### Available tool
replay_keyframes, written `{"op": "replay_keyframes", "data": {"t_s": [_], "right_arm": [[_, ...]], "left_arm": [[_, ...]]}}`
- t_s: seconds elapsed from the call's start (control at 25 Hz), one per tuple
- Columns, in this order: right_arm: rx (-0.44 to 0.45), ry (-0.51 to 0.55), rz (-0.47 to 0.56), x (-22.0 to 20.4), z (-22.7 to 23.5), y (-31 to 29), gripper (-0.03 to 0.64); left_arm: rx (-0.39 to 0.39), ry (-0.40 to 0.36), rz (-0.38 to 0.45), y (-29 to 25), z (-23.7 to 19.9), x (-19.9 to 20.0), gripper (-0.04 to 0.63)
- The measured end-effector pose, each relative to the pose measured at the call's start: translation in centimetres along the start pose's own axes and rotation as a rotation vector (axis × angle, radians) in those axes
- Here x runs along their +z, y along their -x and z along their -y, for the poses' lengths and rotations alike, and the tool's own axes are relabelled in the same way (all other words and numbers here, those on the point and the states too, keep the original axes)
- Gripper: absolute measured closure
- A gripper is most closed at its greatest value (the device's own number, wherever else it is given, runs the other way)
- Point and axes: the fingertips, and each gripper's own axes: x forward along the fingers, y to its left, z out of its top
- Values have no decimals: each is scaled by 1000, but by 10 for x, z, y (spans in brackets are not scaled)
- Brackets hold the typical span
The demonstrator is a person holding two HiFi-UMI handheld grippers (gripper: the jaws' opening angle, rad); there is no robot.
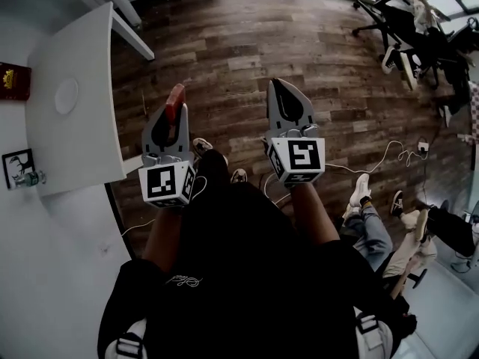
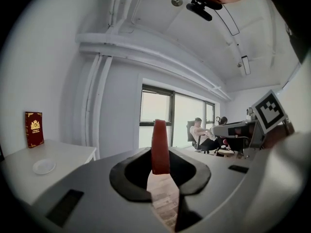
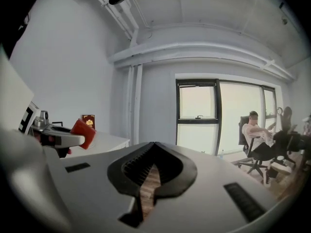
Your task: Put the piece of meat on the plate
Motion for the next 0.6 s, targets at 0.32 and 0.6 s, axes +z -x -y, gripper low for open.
{"op": "replay_keyframes", "data": {"t_s": [0.32, 0.6], "right_arm": [[125, 14, 16, 30, -53, -98, 595], [216, 99, 27, 57, -101, -164, 595]], "left_arm": [[58, 41, -23, -30, -73, -5, 508], [113, 70, 23, -40, -142, 13, 508]]}}
